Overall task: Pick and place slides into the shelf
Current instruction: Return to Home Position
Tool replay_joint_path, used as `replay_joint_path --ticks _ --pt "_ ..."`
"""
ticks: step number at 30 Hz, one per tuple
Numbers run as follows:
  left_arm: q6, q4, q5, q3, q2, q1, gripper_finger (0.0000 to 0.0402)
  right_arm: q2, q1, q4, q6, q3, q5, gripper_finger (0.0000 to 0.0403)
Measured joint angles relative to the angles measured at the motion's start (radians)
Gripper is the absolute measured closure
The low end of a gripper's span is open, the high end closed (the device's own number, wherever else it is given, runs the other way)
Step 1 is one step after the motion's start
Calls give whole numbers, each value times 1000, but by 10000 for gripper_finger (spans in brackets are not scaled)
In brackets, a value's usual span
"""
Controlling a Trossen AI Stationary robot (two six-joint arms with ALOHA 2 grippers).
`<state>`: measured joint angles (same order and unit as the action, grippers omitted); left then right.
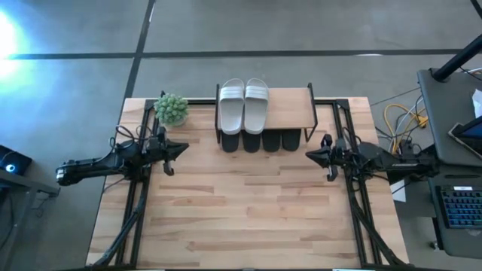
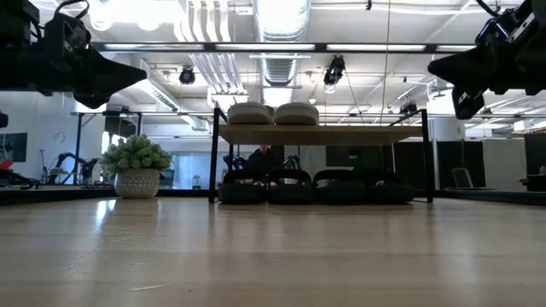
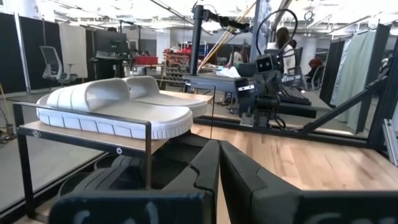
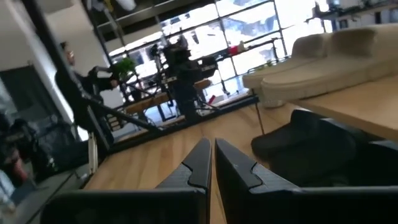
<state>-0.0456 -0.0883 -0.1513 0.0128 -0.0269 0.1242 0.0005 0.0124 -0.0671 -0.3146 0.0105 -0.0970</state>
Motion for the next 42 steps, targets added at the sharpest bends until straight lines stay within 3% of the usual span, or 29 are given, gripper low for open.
replay_joint_path --ticks 8,42 --pt "0 -1 -1 -2 -21 0 402 2 0 11 -29 0 -112 390" --pt "0 -1 -3 -4 -31 0 402 2 0 10 -26 0 -113 390"
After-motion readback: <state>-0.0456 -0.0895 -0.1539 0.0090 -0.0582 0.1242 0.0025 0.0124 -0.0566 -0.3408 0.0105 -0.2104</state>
